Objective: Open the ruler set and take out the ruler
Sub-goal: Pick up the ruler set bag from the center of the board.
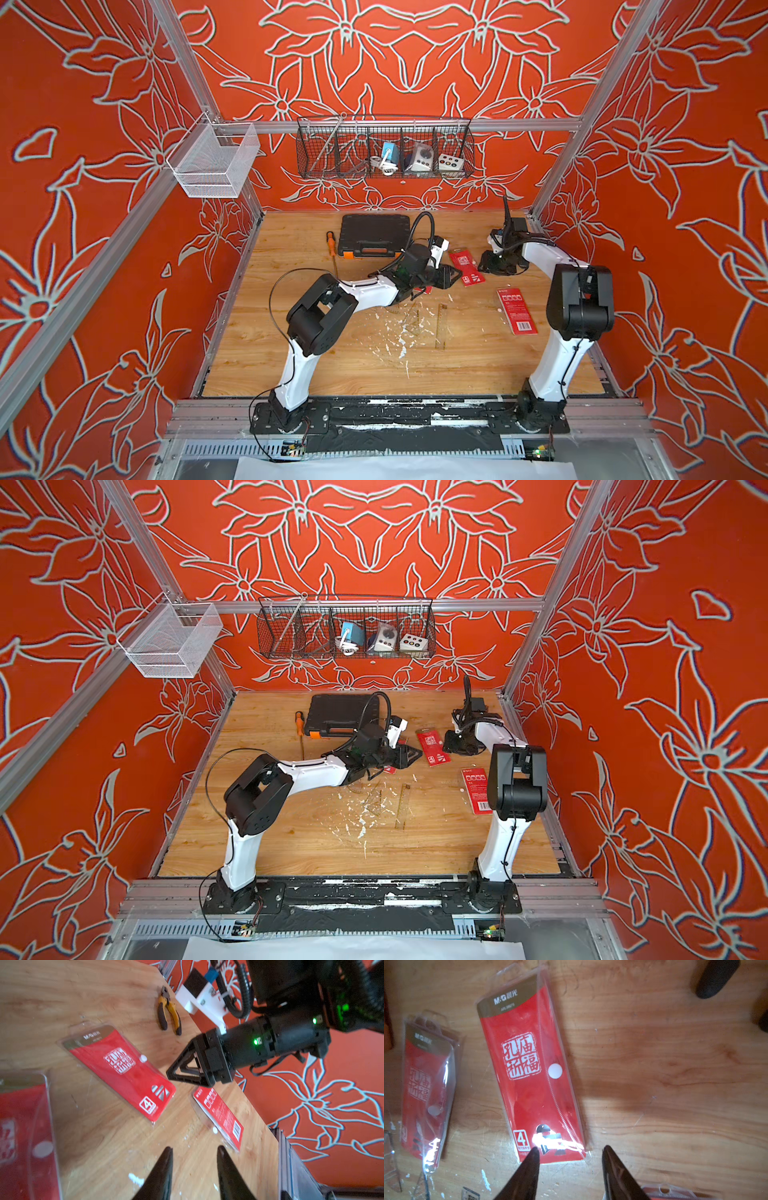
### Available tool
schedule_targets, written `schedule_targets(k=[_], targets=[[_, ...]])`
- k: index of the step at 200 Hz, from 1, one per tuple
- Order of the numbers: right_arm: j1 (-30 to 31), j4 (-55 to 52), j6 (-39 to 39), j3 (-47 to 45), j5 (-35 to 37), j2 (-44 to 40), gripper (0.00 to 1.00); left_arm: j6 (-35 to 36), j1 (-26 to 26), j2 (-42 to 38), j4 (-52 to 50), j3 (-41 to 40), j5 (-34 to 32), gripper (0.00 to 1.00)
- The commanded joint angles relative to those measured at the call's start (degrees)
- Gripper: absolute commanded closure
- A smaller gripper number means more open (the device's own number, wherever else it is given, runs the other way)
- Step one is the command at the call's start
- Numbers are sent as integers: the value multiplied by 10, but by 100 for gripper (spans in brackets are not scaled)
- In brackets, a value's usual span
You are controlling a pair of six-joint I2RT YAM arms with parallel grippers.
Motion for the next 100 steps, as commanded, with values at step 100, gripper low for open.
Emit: schedule_targets(k=[100], targets=[[-33,65,17,-20,-169,61,45,10,-8,263,-190,321,-78,77]])
